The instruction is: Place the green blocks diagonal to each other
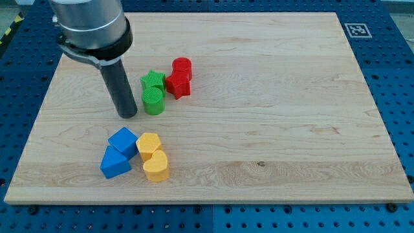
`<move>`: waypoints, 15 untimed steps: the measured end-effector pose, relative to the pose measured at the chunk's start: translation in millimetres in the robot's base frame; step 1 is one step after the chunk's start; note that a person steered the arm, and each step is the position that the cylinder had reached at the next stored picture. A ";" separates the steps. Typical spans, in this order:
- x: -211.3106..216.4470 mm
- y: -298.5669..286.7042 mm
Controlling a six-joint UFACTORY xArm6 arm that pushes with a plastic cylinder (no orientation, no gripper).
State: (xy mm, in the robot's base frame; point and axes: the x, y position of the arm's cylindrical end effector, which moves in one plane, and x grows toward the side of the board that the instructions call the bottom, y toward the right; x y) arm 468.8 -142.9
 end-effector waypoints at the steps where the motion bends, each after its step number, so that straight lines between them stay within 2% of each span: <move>1: -16.0 4.7; 2: -24.0 11.7; 4: 3.4 39.4; 9: 5.9 175.3; 10: 5.9 184.1; 12: -27.8 158.3; 15: -11.5 239.1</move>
State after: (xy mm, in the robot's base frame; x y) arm 457.4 96.2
